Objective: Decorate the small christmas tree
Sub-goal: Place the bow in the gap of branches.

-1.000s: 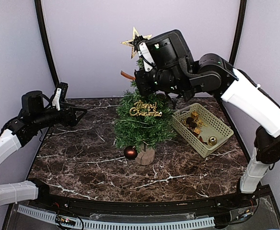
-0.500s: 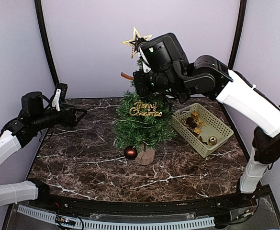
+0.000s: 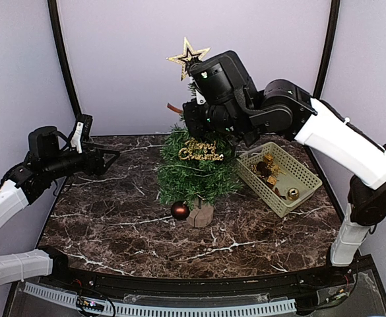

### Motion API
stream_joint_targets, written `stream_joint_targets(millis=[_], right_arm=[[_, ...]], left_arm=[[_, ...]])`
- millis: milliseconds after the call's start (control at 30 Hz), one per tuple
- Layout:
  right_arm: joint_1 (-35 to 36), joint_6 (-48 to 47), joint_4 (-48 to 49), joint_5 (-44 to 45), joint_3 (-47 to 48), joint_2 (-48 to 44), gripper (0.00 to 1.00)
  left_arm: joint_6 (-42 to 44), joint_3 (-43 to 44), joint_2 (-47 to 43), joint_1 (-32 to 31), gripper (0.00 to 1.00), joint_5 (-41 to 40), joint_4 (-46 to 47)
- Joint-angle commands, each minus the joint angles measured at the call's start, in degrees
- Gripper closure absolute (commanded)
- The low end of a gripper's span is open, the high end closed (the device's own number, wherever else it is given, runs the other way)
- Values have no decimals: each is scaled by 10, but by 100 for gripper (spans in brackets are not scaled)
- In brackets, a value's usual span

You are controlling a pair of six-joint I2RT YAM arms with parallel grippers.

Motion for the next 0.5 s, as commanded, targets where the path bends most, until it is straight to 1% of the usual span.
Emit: stream_joint_targets(millis=[0, 200, 467], right_arm=[[7, 19, 4, -4, -14, -11, 95], [7, 22, 32, -38, -41, -44, 86], [6, 25, 65, -66, -71, -84, 79]], left_arm=[[-5, -8, -10, -2, 12, 10, 11], [-5, -9, -9, -2, 12, 9, 11], [-5, -9, -6, -2, 12, 7, 11]])
